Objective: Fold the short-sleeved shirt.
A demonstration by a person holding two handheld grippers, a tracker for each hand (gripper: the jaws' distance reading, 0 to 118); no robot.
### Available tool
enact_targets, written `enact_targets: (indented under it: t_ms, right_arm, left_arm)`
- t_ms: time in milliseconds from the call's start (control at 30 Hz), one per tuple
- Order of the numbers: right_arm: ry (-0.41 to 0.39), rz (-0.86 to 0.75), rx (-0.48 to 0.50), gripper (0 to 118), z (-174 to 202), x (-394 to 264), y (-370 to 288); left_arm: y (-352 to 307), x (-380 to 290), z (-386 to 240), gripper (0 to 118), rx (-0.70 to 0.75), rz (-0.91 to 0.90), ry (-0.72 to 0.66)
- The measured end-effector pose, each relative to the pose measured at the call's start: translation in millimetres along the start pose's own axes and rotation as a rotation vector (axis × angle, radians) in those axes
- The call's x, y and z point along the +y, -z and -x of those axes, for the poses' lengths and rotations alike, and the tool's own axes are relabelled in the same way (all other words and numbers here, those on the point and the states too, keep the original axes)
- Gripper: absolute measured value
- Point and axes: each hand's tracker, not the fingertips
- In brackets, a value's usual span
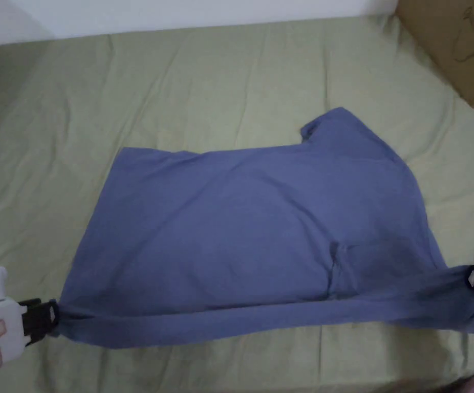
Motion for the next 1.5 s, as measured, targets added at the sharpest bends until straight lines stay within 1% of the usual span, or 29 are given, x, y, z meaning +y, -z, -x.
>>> enact_targets:
  t_ms: [100,200,300,333,367,400,433,467,533,567,600,633,667,767,833,867,933,967,1000,1100,1133,1167,1200,1267,1300,1333,1367,1400,1500]
  right_arm:
    - [-0.015,-0.017,-0.025,0,2,32,20]
    - [0.015,-0.001,-0.009,0,2,59,53]
    - [-0.007,0.024,-0.053,0,13,68,87]
    - [-0.012,0.042,-0.066,3,16,69,94]
    - [-0.004,0.053,-0.084,27,19,69,96]
    - [0.000,0.041,-0.093,52,20,67,98]
    - [0.008,0.033,-0.081,67,20,64,92]
    - [0.023,0.007,-0.041,71,20,63,84]
    - [0.010,-0.009,-0.034,71,13,58,75]
    - [-0.032,-0.045,-0.029,66,14,53,67]
    - [-0.058,-0.065,-0.038,50,15,47,60]
    - [-0.082,-0.074,-0.045,23,17,40,52]
    - [-0.084,-0.082,-0.064,0,25,33,39]
    - [-0.052,-0.067,-0.010,0,22,11,29]
    - [-0.027,-0.055,-0.028,0,21,-2,27]
    - [-0.022,-0.041,-0.028,0,19,-7,28]
    - [0.014,-0.031,-0.026,0,19,-15,26]
    - [0.030,-0.021,-0.021,0,17,-19,25]
    - [0.042,-0.018,-0.015,0,15,-23,25]
    - [0.047,-0.008,-0.028,0,11,-32,23]
    - [0.050,-0.007,-0.038,0,10,-35,21]
    - [0.054,-0.006,-0.038,0,8,-37,20]
    - [0.061,-0.008,-0.038,0,6,-38,19]
    - [0.071,-0.014,-0.046,3,2,-37,18]
    - [0.071,-0.016,-0.052,12,0,-35,19]
    - [0.069,-0.012,-0.062,31,-2,-30,23]
    - [0.068,-0.003,-0.073,67,-4,-26,27]
    - [0.063,0.008,-0.074,89,-6,-22,34]
    - [0.065,0.021,-0.051,90,-10,-11,66]
  left_arm:
    - [20,46,-9,2,-0.010,-0.049,0.000]
    - [58,84,-19,2,0.026,-0.017,0.020]
    - [93,97,-27,6,0.045,0.017,0.030]
    - [100,98,-31,20,0.073,0.055,0.051]
    - [106,97,-32,58,0.117,0.067,0.081]
    - [105,94,-33,91,0.136,0.061,0.101]
    - [100,89,-32,111,0.120,0.047,0.095]
    - [94,86,-29,113,0.095,0.035,0.088]
    - [76,80,-23,105,0.055,0.022,0.063]
    - [67,76,-19,83,0.054,0.024,0.053]
    - [57,70,-16,43,0.032,0.001,0.041]
    - [50,66,-9,0,0.004,-0.030,0.040]
    - [47,59,-8,0,0.019,-0.018,0.034]
    - [35,42,-3,0,-0.002,-0.022,0.045]
    - [36,37,-2,1,-0.014,-0.042,0.036]
    - [40,39,-1,25,-0.020,-0.053,0.031]
    - [57,45,0,83,-0.007,-0.029,0.000]
    - [66,48,1,107,-0.015,-0.020,-0.007]
    - [83,48,3,108,-0.024,-0.004,-0.008]
    - [115,47,-1,97,-0.025,0.094,-0.004]
    - [121,42,-5,66,-0.028,0.111,-0.004]
    - [126,35,-13,18,0.003,0.126,0.018]
    - [122,34,-17,16,0.031,0.069,0.064]
    - [112,38,-20,6,0.000,0.067,0.043]
    - [110,37,-20,5,0.005,0.063,0.045]
    - [108,40,-22,5,0.007,0.070,0.054]
    - [105,41,-23,5,0.009,0.065,0.063]
    - [100,43,-24,5,0.006,0.055,0.069]
    - [87,45,-18,5,-0.009,0.037,0.079]
